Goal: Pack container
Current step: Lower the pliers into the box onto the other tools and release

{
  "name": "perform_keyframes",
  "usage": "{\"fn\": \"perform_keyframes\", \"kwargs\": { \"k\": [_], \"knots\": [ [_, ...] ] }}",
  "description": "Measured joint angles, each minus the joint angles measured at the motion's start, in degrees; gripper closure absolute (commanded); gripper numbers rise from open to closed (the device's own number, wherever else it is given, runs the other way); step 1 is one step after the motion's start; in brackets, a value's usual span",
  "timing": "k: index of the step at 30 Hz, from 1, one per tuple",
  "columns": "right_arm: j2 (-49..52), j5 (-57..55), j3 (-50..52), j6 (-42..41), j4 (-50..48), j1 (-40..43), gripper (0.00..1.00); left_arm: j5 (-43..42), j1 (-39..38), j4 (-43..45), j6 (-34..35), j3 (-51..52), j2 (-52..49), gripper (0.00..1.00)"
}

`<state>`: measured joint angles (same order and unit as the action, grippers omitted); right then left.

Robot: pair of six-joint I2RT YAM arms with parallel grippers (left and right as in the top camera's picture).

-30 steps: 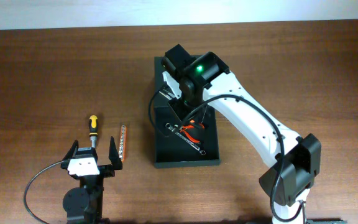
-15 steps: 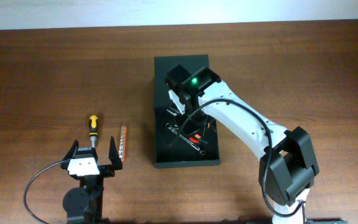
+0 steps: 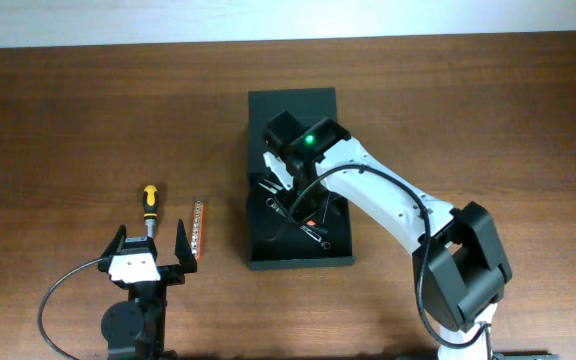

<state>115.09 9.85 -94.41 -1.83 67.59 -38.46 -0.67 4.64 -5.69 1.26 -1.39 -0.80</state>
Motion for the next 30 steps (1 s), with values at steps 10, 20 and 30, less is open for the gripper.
{"fn": "perform_keyframes", "kwargs": {
  "k": [10,20,30],
  "knots": [
    [0.04,0.39,6.03,0.35,-3.58,-1.25,0.96,0.0,0.0,-0.02,0.02,0.0,0.02,0.01],
    [0.04,0.39,8.5,0.37,-7.45,-1.25,0.96,0.0,0.0,0.0,0.0,0.0,0.02,0.01],
    [0.07,0.39,9.7,0.35,-9.2,-1.25,0.96,0.0,0.0,-0.02,0.0,0.0,0.0,0.01]
  ]
}}
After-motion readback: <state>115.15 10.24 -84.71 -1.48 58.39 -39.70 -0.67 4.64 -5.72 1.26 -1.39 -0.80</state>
